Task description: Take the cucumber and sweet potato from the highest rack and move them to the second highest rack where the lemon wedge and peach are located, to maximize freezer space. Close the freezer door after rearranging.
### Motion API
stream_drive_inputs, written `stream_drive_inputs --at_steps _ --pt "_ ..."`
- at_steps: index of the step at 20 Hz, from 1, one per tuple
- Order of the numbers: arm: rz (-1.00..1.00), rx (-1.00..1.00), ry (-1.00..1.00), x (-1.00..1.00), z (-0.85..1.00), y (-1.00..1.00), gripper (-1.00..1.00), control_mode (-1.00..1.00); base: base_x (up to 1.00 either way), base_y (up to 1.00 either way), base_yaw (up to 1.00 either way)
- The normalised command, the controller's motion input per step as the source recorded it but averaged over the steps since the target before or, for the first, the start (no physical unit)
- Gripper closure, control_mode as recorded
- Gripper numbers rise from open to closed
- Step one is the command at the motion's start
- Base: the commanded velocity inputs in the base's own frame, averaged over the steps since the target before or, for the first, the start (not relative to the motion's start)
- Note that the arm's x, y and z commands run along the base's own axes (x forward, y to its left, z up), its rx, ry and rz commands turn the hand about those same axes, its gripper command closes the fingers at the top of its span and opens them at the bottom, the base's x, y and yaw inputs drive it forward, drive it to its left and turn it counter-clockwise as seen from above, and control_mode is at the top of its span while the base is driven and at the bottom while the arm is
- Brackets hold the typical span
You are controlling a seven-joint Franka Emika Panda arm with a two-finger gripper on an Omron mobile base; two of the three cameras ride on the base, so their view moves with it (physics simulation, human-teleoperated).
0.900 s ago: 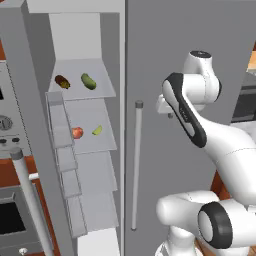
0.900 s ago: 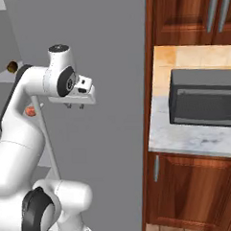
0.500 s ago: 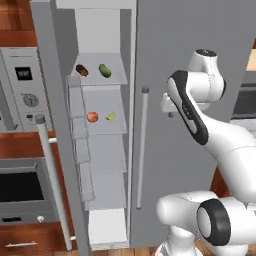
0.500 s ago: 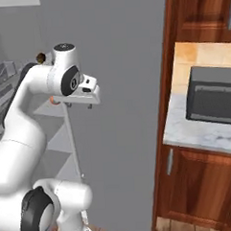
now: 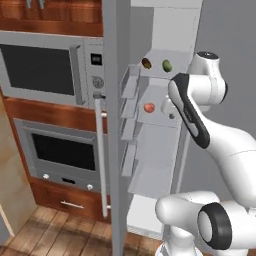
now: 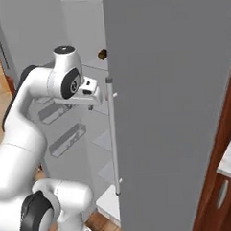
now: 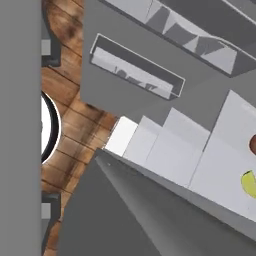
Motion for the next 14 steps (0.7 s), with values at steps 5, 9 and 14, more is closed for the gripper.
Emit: stream_drive_inputs --at_steps 5,9,14 --pt "0.0 0.0 0.0 0.0 0.0 0.0 -1.0 1.0 0.39 0.23 0.3" --pt "0.0 0.0 0.0 0.0 0.0 0.0 -1.0 1.0 0.42 0.17 0.29" --pt "0.0 0.0 0.0 0.0 0.0 0.0 -1.0 1.0 0.43 0.0 0.38"
